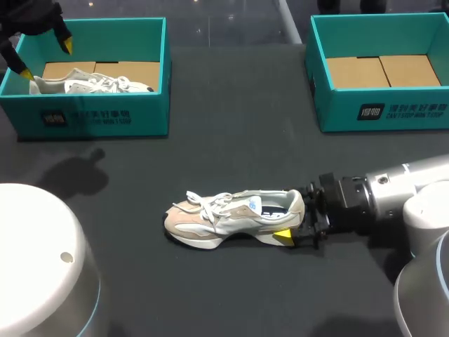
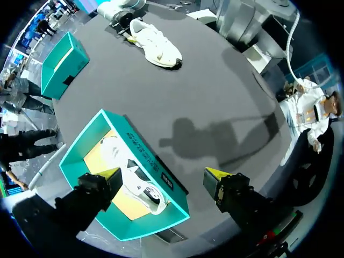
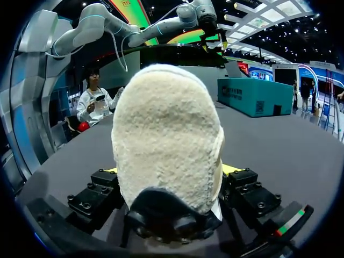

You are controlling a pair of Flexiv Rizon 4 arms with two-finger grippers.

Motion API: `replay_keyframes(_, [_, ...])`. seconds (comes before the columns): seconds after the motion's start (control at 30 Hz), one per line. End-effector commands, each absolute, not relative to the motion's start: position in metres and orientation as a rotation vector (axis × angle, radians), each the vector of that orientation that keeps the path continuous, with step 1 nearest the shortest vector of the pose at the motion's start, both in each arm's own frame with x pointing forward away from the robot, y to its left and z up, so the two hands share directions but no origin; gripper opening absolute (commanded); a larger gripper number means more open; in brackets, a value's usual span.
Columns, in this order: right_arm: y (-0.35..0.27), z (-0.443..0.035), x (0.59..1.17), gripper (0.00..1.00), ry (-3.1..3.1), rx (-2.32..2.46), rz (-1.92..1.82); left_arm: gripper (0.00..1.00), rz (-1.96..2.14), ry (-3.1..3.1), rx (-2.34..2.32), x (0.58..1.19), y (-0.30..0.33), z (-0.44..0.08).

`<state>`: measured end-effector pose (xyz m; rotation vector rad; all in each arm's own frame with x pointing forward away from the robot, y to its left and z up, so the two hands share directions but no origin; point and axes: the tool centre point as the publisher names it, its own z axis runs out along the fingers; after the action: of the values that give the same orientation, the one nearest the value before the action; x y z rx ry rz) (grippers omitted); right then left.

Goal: Take the shoe out of the shoebox, open the shoe tongue, remove and reinsert the insole, then place the shoe into the shoebox

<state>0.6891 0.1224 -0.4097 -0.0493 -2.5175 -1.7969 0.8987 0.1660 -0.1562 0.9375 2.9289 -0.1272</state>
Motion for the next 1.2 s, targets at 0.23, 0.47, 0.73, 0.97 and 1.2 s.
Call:
replay_keyframes(0.23, [0.123,-0.41,0.689,0.0,-2.523,-0.052,-1.79,1.0,-0.132,2.913,0.924,0.892,0.17,-0.158])
replay_keyframes(0.47, [0.123,-0.41,0.689,0.0,-2.523,-0.052,-1.79,1.0,-0.104,2.892,0.882,0.879,0.159,-0.158])
replay_keyframes(0.73, [0.123,-0.41,0.689,0.0,-2.523,-0.052,-1.79,1.0,0.113,2.997,0.432,0.834,0.106,-0.158])
replay_keyframes(0.97, [0.123,-0.41,0.689,0.0,-2.523,-0.052,-1.79,1.0,0.0,3.028,0.055,0.813,0.081,-0.155])
replay_keyframes(1.2, [0.123,-0.41,0.689,0.0,-2.523,-0.052,-1.79,1.0,-0.005,3.045,-0.194,0.802,0.04,-0.175])
